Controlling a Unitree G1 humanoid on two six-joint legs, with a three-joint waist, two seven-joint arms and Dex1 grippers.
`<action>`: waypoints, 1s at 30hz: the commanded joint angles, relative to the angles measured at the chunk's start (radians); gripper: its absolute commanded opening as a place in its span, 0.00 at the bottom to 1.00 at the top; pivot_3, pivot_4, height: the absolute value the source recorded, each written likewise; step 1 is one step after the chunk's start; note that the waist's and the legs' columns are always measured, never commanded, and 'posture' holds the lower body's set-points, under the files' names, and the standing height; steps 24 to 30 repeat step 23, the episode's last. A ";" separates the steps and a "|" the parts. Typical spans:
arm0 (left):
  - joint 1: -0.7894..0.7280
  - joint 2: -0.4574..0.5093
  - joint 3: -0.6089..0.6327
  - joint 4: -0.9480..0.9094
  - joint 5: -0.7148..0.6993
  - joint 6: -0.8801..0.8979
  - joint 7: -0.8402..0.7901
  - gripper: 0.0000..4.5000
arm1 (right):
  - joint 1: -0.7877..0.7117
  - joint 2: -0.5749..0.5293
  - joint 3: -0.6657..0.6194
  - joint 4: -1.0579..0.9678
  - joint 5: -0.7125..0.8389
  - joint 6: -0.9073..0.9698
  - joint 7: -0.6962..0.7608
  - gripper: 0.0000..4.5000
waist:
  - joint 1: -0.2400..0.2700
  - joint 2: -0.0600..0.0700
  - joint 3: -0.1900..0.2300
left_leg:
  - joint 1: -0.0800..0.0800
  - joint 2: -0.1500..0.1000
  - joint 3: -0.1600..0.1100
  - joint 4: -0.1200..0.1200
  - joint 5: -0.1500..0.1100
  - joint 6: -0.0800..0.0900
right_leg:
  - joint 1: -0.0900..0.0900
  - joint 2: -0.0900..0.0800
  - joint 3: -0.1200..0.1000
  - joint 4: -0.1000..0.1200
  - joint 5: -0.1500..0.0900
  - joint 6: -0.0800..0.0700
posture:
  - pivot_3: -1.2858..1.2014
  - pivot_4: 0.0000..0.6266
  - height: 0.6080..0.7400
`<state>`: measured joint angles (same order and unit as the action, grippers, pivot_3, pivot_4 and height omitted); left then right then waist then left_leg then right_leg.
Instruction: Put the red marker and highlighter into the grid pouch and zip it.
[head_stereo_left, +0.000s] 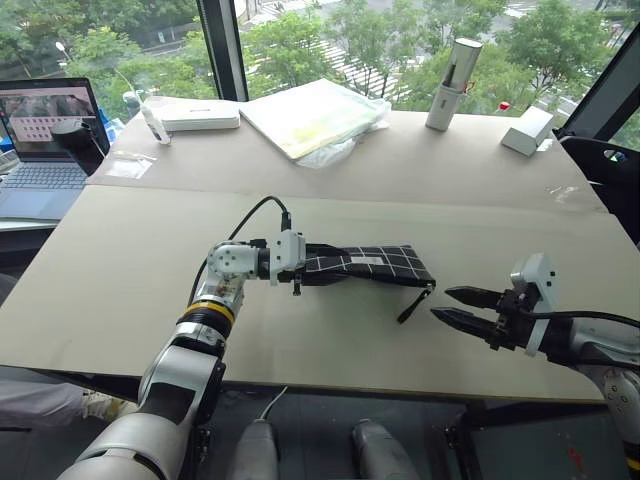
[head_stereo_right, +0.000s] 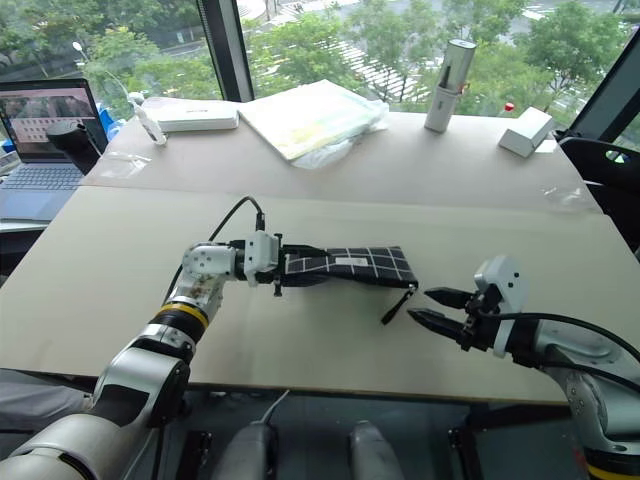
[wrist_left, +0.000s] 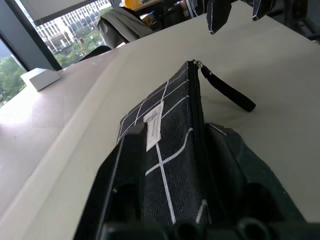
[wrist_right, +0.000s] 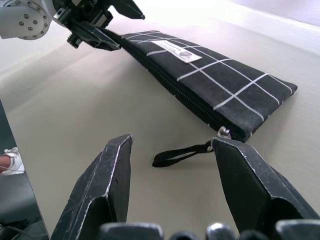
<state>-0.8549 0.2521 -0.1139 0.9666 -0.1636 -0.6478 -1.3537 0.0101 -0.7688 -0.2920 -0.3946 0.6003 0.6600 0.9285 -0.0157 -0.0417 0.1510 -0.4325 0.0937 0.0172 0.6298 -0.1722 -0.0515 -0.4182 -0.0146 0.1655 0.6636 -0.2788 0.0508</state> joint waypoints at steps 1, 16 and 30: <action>0.043 0.026 0.035 -0.108 -0.048 0.089 0.013 0.84 | -0.014 -0.020 -0.004 0.005 -0.009 -0.023 -0.003 0.63 | -0.001 0.000 0.000 | 0.000 0.000 0.000 0.000 0.000 0.000 | 0.000 0.000 0.000 0.000 0.000 0.000 | 0.52 0.24 0.98; 0.508 0.305 0.285 -0.929 -0.231 1.055 0.422 0.90 | -0.117 -0.053 0.034 0.272 -0.090 -0.147 0.062 0.63 | -0.005 0.000 0.000 | 0.001 0.000 -0.001 0.000 0.000 0.000 | 0.000 0.000 0.000 0.001 0.000 0.000 | 0.52 0.24 0.98; 0.621 0.329 0.413 -1.016 -0.307 1.134 0.511 0.90 | -0.184 -0.030 0.047 0.438 -0.139 -0.226 0.059 0.63 | 0.001 0.000 0.000 | 0.001 0.000 0.000 0.001 0.000 0.000 | 0.000 -0.001 0.000 0.001 0.000 0.000 | 0.52 0.24 0.98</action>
